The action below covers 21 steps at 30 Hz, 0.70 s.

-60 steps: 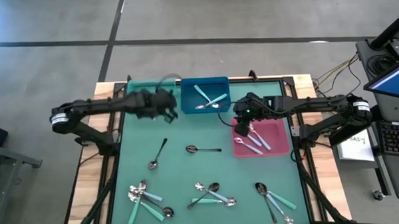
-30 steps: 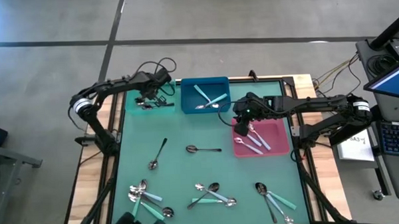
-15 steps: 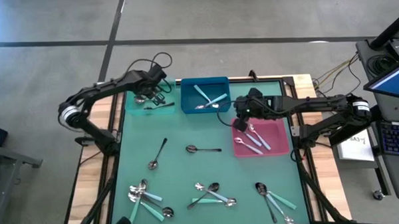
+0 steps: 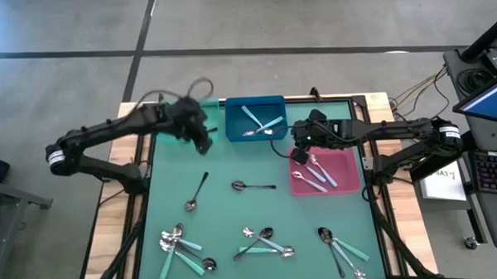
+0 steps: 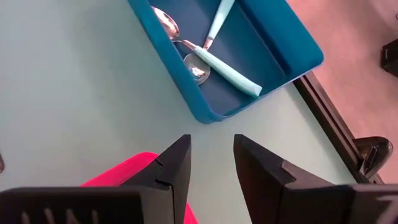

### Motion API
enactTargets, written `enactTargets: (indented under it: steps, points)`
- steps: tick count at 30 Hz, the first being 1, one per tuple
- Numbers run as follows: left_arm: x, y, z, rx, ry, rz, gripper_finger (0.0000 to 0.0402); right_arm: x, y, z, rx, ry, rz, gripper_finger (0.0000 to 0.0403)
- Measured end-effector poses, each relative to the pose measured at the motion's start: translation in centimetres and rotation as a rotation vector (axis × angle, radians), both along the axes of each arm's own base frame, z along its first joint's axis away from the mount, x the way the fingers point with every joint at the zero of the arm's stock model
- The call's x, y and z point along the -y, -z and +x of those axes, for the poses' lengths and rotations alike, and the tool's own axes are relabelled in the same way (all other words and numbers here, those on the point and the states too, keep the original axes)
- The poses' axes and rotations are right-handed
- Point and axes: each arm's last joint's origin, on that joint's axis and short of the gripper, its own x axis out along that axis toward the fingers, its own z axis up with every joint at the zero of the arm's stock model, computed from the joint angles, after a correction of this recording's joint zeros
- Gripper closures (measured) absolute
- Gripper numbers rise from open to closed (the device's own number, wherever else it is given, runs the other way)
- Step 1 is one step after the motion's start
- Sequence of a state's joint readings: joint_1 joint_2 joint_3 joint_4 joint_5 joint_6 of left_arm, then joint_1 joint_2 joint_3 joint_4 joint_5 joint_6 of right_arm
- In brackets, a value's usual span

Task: Sort silverware by color (type)
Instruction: Put the black spoon into the green bin

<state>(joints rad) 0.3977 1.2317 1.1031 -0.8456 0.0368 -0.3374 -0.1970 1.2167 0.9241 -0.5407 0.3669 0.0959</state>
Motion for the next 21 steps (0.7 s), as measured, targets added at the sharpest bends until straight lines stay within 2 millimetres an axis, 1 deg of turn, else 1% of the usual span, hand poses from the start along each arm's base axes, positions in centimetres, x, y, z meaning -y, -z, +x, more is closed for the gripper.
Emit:
enactTargets:
  steps: [3,6,10,13,16,19,21]
  points:
    - [3.2,0.7,0.8,-0.011,0.047,-0.039,0.0297,0.0,0.0,0.0,-0.001,-0.002,-0.001,0.0291]
    - [6.3,1.6,1.4,-0.050,0.069,-0.020,0.0297,0.0,0.0,0.0,0.000,0.000,0.000,0.0291]
    - [9.5,3.5,1.8,-0.114,0.061,-0.004,0.0297,0.0,0.0,0.0,0.000,0.000,0.000,0.0291]
    - [10.8,5.4,1.3,-0.166,-0.004,-0.031,0.0296,0.0,0.0,0.0,0.000,0.000,0.000,0.0291]
    - [11.8,7.7,0.4,-0.235,-0.044,-0.090,0.0296,0.0,0.0,0.0,0.000,0.000,0.000,0.0291]
    - [12.3,9.9,-0.3,-0.250,-0.094,-0.182,0.0292,0.0,0.0,0.0,0.000,0.000,0.000,0.0291]
    - [12.4,11.3,-0.9,-0.262,-0.133,-0.218,0.0281,0.0,0.0,0.0,0.000,0.000,0.000,0.0291]
